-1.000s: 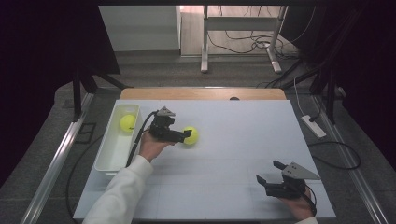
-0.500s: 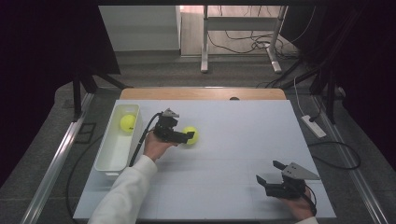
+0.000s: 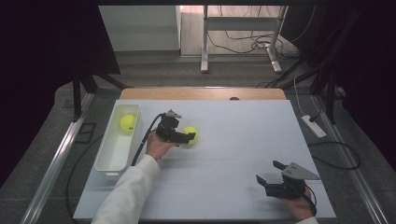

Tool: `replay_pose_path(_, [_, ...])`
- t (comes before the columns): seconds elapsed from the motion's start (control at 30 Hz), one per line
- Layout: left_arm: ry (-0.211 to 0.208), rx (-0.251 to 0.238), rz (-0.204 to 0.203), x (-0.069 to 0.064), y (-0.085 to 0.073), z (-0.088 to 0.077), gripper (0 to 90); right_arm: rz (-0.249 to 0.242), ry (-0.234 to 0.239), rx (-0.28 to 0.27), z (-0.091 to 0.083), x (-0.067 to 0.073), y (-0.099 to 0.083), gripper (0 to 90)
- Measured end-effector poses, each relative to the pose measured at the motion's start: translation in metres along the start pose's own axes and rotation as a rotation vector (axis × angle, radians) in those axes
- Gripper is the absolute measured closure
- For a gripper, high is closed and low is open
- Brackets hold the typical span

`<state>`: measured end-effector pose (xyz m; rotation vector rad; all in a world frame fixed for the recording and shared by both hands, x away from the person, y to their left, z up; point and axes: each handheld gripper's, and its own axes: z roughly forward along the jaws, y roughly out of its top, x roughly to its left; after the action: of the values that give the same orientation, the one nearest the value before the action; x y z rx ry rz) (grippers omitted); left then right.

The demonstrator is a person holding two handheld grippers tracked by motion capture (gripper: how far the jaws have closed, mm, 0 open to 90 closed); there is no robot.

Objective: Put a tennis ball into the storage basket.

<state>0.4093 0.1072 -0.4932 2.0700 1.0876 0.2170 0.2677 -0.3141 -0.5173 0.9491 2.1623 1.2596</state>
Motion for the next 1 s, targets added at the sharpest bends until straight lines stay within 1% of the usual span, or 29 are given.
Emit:
replay_pose_path(0.13, [-0.004,0.014,-0.008,0.001,0.000,0.008,7.4,0.000,-0.001,0.000,0.000,0.000,0.000,12.2])
replay_pose_path(0.17, [-0.006,0.019,-0.005,0.001,0.000,0.009,7.4,0.001,-0.001,0.001,0.000,0.000,0.000,12.2])
replay_pose_path(0.33, [-0.007,0.025,-0.008,0.000,-0.001,0.014,7.2,0.002,-0.001,0.001,0.000,0.000,0.000,12.2])
replay_pose_path(0.43, [-0.005,0.042,-0.008,0.002,-0.002,0.018,7.2,-0.001,-0.005,0.001,-0.001,0.000,-0.001,12.2])
replay_pose_path(0.47, [-0.007,0.042,-0.019,0.003,-0.002,0.020,7.2,-0.001,-0.006,0.000,-0.001,0.000,-0.001,12.3])
replay_pose_path(0.5, [-0.013,0.049,-0.021,0.003,-0.002,0.021,7.3,-0.001,-0.005,0.001,-0.001,0.000,-0.001,12.2])
replay_pose_path(0.53, [-0.013,0.049,-0.021,0.003,-0.002,0.021,7.3,-0.001,-0.005,0.001,-0.001,0.000,-0.001,12.2])
replay_pose_path(0.57, [-0.011,0.063,-0.020,0.003,-0.003,0.025,7.3,0.000,-0.003,-0.002,-0.001,0.000,-0.001,12.2])
replay_pose_path(0.6, [-0.013,0.065,-0.021,0.003,-0.003,0.026,7.3,-0.001,-0.003,-0.002,-0.001,-0.001,-0.001,12.3])
replay_pose_path(0.67, [-0.013,0.073,-0.019,0.003,-0.004,0.027,7.3,-0.001,-0.003,-0.001,-0.001,-0.001,-0.001,12.3])
replay_pose_path(0.73, [-0.013,0.082,-0.027,0.004,-0.004,0.028,7.7,-0.001,-0.004,-0.002,-0.002,-0.001,-0.001,12.2])
replay_pose_path(0.83, [-0.014,0.089,-0.033,0.004,-0.004,0.028,10.6,-0.001,-0.004,-0.001,-0.002,-0.001,-0.001,12.3])
replay_pose_path(0.87, [-0.020,0.088,-0.037,0.005,-0.004,0.028,12.3,-0.002,-0.004,-0.001,-0.002,-0.001,-0.001,12.2])
replay_pose_path(0.93, [-0.040,0.088,-0.037,0.005,-0.004,0.029,21.6,-0.002,-0.005,-0.001,-0.002,-0.001,-0.001,12.2])
replay_pose_path(0.97, [-0.040,0.088,-0.037,0.005,-0.004,0.029,25.2,-0.002,-0.005,-0.001,-0.002,-0.001,-0.001,12.2])
replay_pose_path(1.0, [-0.039,0.087,-0.029,0.004,-0.004,0.028,25.2,-0.001,-0.005,-0.001,-0.002,0.000,-0.001,12.2])
